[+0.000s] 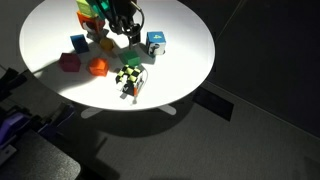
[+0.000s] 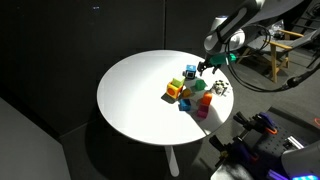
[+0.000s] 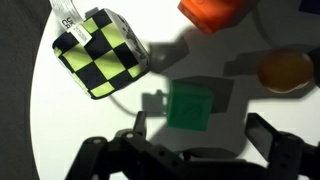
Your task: Put the green block on top of the stacked blocks.
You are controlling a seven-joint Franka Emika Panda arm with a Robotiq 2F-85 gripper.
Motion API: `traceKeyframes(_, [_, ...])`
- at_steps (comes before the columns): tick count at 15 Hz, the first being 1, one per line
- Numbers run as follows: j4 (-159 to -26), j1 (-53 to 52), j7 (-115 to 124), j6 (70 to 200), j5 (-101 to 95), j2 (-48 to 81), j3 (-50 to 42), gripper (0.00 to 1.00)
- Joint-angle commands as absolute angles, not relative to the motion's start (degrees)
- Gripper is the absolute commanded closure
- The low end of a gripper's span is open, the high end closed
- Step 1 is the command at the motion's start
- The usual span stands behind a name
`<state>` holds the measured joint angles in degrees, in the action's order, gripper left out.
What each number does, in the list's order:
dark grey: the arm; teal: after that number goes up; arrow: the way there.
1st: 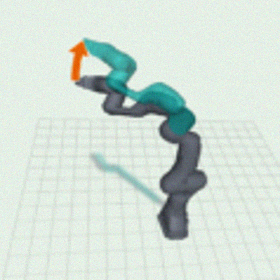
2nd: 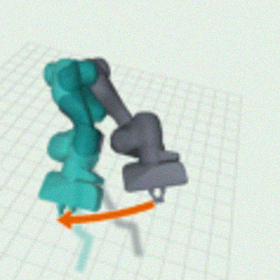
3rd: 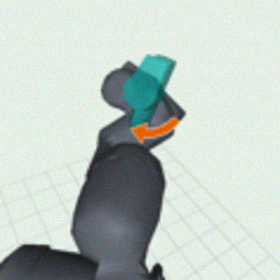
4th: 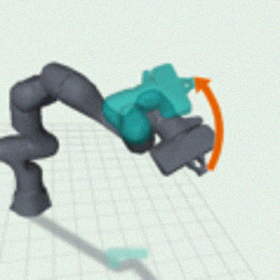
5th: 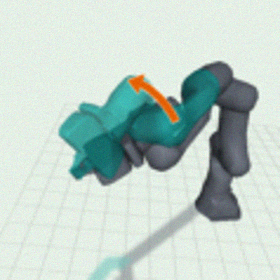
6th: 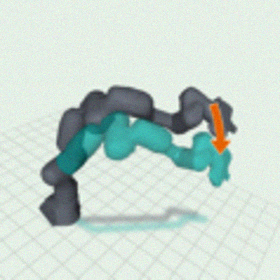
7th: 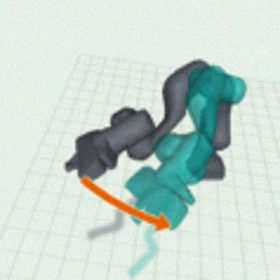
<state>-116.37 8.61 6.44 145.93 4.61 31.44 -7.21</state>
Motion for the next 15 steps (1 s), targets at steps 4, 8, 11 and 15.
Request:
traceKeyframes(4, [-110.2,7.4,9.6,141.4,4.6,36.7,-7.7,0.00])
traceKeyframes(8, [-107.2,6.5,10.9,138.8,4.2,39.2,-8.1,0.00])
traceKeyframes(11, [-104.6,6.6,11.2,136.4,4.5,41.0,-8.0,0.00])
traceKeyframes(15, [-101.1,7.4,10.4,132.8,4.8,43.0,-7.8,0.00])
